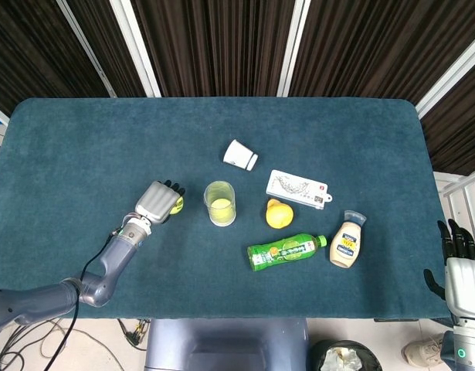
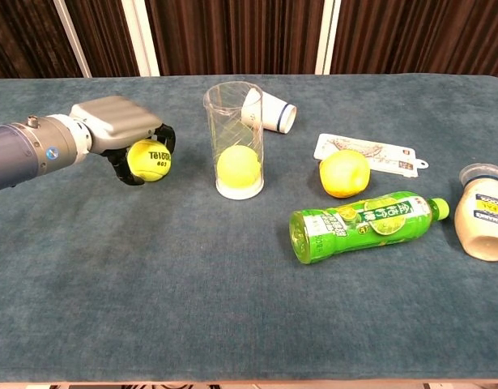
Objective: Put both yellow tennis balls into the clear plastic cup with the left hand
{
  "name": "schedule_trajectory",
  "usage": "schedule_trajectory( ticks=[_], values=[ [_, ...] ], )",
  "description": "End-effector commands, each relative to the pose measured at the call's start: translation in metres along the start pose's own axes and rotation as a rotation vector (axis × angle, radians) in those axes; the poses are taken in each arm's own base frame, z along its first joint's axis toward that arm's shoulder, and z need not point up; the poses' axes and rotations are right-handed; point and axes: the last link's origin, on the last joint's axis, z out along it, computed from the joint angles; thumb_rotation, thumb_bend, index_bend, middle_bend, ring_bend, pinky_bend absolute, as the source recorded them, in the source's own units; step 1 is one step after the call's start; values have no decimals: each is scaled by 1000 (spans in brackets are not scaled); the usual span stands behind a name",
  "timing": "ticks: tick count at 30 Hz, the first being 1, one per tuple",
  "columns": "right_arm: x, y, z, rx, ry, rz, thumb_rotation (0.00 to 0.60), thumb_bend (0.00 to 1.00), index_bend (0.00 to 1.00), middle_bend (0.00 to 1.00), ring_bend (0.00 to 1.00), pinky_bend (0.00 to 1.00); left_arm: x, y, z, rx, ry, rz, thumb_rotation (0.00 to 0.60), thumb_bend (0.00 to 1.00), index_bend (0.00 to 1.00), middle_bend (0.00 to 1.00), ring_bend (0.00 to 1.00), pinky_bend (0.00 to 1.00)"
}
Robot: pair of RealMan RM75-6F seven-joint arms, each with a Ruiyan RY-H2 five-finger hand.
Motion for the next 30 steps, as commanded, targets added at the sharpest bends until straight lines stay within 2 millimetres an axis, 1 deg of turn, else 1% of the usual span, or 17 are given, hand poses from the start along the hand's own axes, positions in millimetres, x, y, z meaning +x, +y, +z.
schedule_trajectory(
  ticks=[1, 6, 10, 12, 13, 14, 15, 19, 22, 26, 30],
  values=[
    [0, 0, 0, 0, 1, 2, 600, 340, 27, 75, 119, 71, -2, -1, 0, 8, -6, 4, 600, 296, 407, 424, 378, 624],
    [1, 0, 0, 0, 1, 3, 600, 340, 28, 75, 119, 71, 1, -3, 1, 17, 5, -1, 600, 330, 456, 475, 428, 674],
    [1, 0, 0, -1, 4, 5, 600, 339, 28, 75, 119, 71, 14, -4, 0, 14, 54, -34, 600, 340, 482, 497, 438, 682],
    [1, 1, 0, -1, 4, 6, 600, 339, 28, 75, 119, 71, 30, -6, -1, 7, 106, -54, 600, 340, 482, 499, 438, 682],
    [1, 0, 0, -1, 4, 6, 600, 339, 28, 75, 119, 71, 47, -7, -2, 8, 164, -72, 600, 340, 482, 499, 438, 682],
    [1, 0, 0, 0, 4, 7, 600, 340, 28, 75, 119, 71, 69, -8, -6, -2, 226, -97, 600, 340, 482, 499, 438, 682],
    [2, 0, -1, 0, 5, 8, 600, 340, 28, 75, 119, 71, 79, -8, -9, -9, 249, -107, 600, 340, 482, 499, 438, 682],
    [4, 1, -1, -3, 13, 12, 600, 340, 28, 75, 118, 72, 118, -4, -21, -31, 325, -141, 600, 340, 483, 496, 438, 682],
    [5, 1, -2, -2, 16, 16, 600, 340, 28, 75, 119, 71, 143, 6, -30, -57, 367, -188, 600, 340, 483, 491, 438, 682],
    [7, 1, -2, -3, 21, 20, 600, 339, 28, 75, 118, 71, 162, 17, -37, -82, 383, -223, 600, 339, 483, 488, 435, 682],
    [7, 3, -2, -9, 21, 22, 600, 340, 28, 75, 118, 72, 168, 24, -37, -82, 384, -204, 600, 339, 483, 485, 434, 682]
  ],
)
